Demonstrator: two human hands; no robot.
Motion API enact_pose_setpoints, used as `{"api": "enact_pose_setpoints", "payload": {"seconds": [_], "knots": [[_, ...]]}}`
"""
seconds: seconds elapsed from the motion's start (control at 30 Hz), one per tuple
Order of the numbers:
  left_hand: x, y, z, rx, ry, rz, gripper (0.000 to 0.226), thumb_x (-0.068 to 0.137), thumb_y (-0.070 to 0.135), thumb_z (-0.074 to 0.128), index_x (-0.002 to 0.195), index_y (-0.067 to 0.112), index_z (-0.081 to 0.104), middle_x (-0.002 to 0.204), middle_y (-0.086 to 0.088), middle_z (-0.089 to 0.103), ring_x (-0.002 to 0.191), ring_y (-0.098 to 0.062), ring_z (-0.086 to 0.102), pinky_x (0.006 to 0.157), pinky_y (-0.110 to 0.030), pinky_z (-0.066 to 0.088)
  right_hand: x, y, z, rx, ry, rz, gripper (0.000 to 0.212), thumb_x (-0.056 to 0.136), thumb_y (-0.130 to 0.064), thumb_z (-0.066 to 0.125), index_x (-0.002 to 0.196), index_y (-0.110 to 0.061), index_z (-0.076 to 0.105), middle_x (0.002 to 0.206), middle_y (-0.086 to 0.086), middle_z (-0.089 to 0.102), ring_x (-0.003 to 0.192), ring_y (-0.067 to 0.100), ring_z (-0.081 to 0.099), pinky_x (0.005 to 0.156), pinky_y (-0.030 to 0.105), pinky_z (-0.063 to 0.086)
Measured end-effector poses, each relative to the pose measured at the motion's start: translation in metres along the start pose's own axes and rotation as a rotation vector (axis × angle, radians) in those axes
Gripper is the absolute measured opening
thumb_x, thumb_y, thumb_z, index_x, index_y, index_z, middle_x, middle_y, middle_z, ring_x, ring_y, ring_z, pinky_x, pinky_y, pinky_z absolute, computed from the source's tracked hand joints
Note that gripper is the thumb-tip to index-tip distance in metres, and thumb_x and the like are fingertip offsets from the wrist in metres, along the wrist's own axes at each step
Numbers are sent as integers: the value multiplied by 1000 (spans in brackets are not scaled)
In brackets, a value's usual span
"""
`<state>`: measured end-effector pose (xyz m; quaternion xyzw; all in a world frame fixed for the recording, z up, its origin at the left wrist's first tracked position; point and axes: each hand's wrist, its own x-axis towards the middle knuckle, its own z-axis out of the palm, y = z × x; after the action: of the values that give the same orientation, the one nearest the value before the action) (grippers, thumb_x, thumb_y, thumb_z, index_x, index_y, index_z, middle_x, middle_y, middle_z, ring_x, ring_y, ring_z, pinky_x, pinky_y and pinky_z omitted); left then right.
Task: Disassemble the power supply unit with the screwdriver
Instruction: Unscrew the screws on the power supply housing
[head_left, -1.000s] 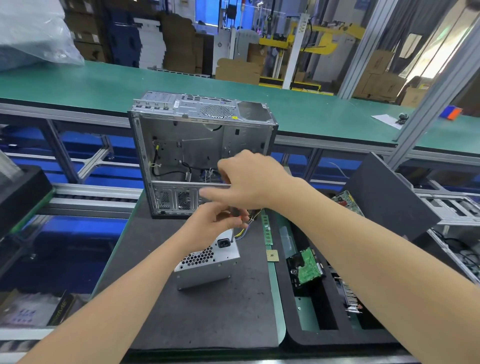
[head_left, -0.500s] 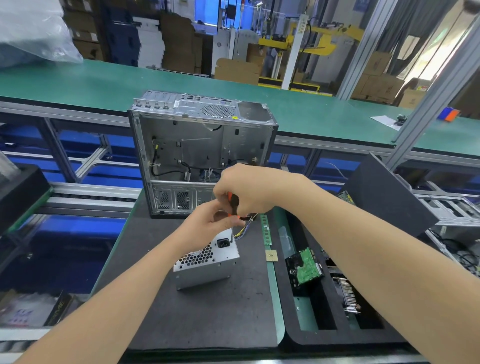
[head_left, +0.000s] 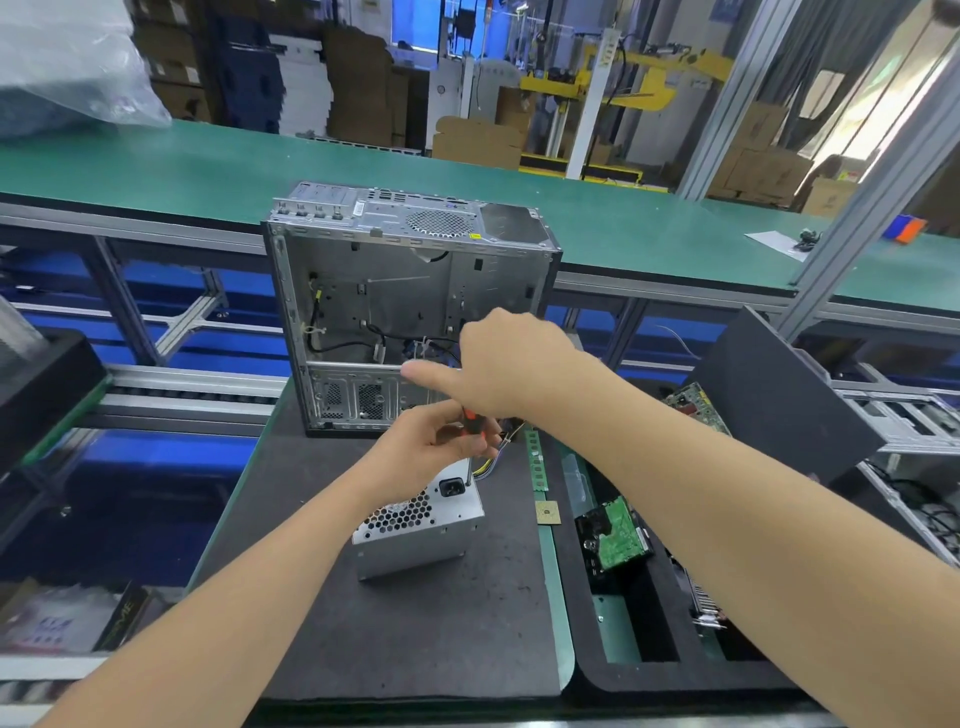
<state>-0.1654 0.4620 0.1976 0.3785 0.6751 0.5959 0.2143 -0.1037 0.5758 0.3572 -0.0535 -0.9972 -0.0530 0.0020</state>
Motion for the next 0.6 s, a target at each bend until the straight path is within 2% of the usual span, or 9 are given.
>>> {"api": "enact_pose_setpoints", "payload": {"seconds": [0.1, 0.17, 0.23, 0.27, 0.33, 0.37, 0.4, 0.47, 0.6], "knots": [[-1, 1, 0, 1, -2, -3, 17, 103, 13, 66, 120, 14, 69, 115, -4, 78, 110, -19, 76, 101, -30, 57, 1, -1, 7, 136, -134, 39, 61, 100, -64, 43, 67, -14, 48, 63, 4, 53, 47, 18, 51, 48, 27, 42], [-2, 2, 0, -27, 0, 0, 22, 102, 12, 67, 124, 13, 67, 117, -8, 76, 111, -22, 75, 102, -32, 56, 2, 2, 4, 139, -155, -56, 45, 101, -45, 53, 68, -15, 46, 59, 3, 52, 41, 13, 50, 43, 24, 40], [-3, 2, -2, -53, -9, 6, 25, 102, 11, 68, 126, 13, 67, 119, -11, 75, 113, -25, 75, 103, -32, 56, 4, 5, 0, 86, -170, -166, 33, 95, -35, 61, 70, -16, 49, 58, -1, 56, 35, 9, 50, 42, 23, 41], [-2, 1, -3, -58, -11, 8, 24, 102, 10, 68, 125, 13, 67, 119, -10, 75, 113, -26, 75, 102, -32, 56, 4, 7, -2, 57, -167, -223, 27, 91, -32, 64, 71, -18, 52, 60, -3, 57, 40, 9, 53, 45, 24, 44], [-3, 2, -4, -63, -6, 0, 21, 102, 10, 67, 122, 14, 69, 120, -7, 77, 113, -25, 75, 102, -33, 56, 4, 9, -6, 18, -176, -327, 10, 82, -22, 70, 75, -21, 62, 70, -8, 59, 63, 14, 61, 55, 30, 52], [-3, 2, -5, -60, -1, -11, 20, 102, 11, 67, 122, 13, 69, 120, -5, 77, 114, -24, 75, 104, -36, 55, 4, 10, -8, 10, -198, -373, 7, 79, -16, 71, 78, -22, 68, 73, -10, 60, 72, 16, 62, 60, 32, 54], [-3, 2, -6, -48, 3, -19, 21, 101, 13, 68, 122, 11, 69, 120, -4, 78, 114, -22, 75, 106, -40, 55, 4, 10, -9, 4, -228, -414, 13, 77, -9, 70, 79, -22, 72, 75, -10, 63, 77, 16, 62, 64, 34, 56], [-2, 1, -8, 3, 3, -19, 21, 101, 16, 68, 119, 4, 69, 118, -2, 79, 115, -20, 74, 108, -43, 54, 3, 8, -8, -16, -270, -462, 25, 74, 2, 64, 75, -20, 76, 77, -4, 69, 79, 18, 63, 66, 35, 57], [-1, -1, -5, 28, 32, -17, 13, 102, 9, 67, 109, -1, 71, 112, -4, 80, 111, -20, 76, 108, -48, 55, 2, 7, -4, -26, -254, -487, 23, 75, 3, 62, 80, -16, 76, 89, 3, 68, 83, 19, 57, 64, 32, 47]]}}
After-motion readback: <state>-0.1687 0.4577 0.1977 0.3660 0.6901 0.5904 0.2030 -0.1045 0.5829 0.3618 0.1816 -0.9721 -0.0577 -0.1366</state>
